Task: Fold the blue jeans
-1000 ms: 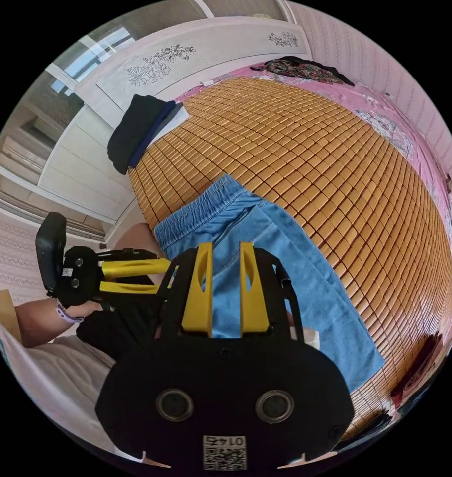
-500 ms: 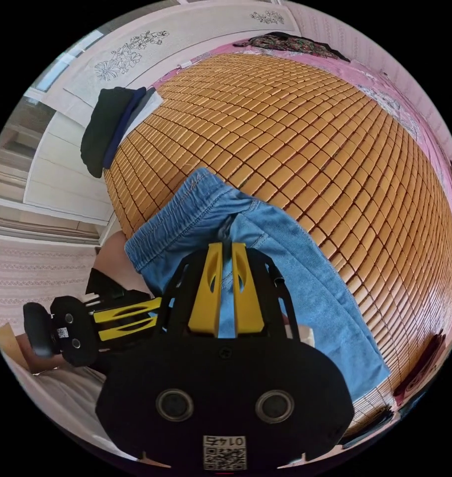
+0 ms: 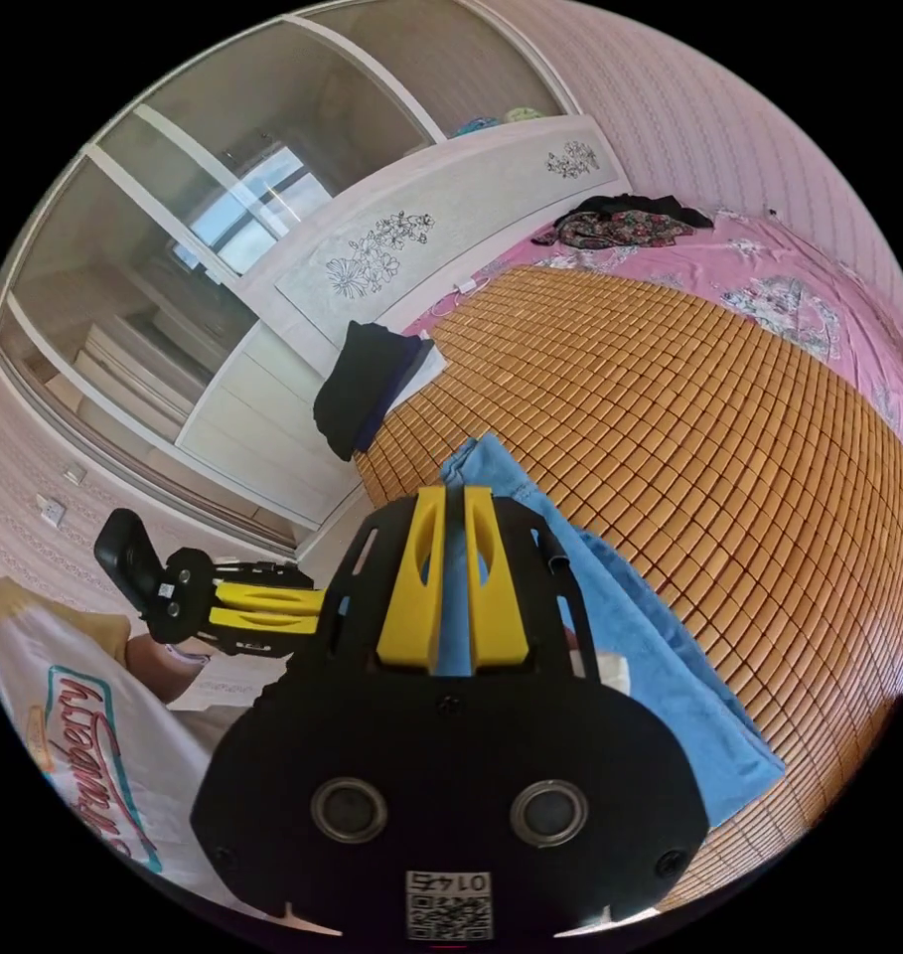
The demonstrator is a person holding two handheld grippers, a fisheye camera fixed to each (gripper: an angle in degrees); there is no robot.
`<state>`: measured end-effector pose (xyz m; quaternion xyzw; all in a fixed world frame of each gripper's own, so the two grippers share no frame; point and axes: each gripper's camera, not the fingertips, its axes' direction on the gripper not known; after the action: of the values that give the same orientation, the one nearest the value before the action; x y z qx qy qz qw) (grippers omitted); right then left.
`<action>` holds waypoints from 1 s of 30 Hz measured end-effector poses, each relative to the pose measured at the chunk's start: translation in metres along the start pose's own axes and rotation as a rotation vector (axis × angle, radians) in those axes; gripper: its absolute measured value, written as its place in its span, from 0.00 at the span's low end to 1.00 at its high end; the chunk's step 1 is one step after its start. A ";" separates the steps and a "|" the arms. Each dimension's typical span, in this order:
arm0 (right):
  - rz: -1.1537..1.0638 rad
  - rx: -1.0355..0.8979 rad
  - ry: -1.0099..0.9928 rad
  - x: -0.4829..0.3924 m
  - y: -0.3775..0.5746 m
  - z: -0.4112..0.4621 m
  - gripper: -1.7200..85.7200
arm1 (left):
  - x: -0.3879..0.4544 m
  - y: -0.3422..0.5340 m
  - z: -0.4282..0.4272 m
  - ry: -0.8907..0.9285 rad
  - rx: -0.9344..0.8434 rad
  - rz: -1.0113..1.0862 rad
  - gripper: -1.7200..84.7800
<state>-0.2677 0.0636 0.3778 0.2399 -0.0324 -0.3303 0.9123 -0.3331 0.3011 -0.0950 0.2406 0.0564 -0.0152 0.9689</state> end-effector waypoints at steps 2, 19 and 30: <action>0.004 -0.003 -0.033 0.003 -0.018 0.024 0.09 | -0.033 0.011 0.014 -0.059 -0.044 -0.141 0.07; 0.315 -0.187 0.301 0.081 0.155 -0.028 0.03 | 0.093 -0.006 0.134 0.224 -0.187 0.147 0.07; -0.008 -0.476 0.433 0.096 0.016 0.080 0.01 | 0.157 -0.004 0.206 0.095 -0.333 0.298 0.06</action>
<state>-0.2007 -0.0180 0.4460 0.0847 0.2418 -0.2734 0.9272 -0.1562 0.2010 0.0662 0.0835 0.0676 0.1491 0.9830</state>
